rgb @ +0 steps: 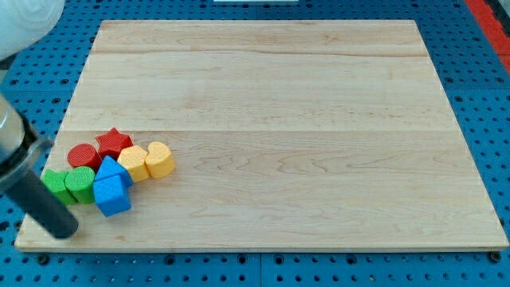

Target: Separate the blue triangle from the blue cube

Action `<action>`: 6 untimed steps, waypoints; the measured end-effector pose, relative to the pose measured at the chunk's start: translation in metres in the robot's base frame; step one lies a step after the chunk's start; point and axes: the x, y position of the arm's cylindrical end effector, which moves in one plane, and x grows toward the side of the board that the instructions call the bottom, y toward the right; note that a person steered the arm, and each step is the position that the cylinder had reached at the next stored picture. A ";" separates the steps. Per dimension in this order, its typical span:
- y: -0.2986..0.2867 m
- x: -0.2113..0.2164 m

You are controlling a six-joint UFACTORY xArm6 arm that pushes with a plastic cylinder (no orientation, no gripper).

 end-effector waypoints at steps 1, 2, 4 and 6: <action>0.016 -0.040; 0.057 -0.042; 0.073 -0.076; 0.079 -0.114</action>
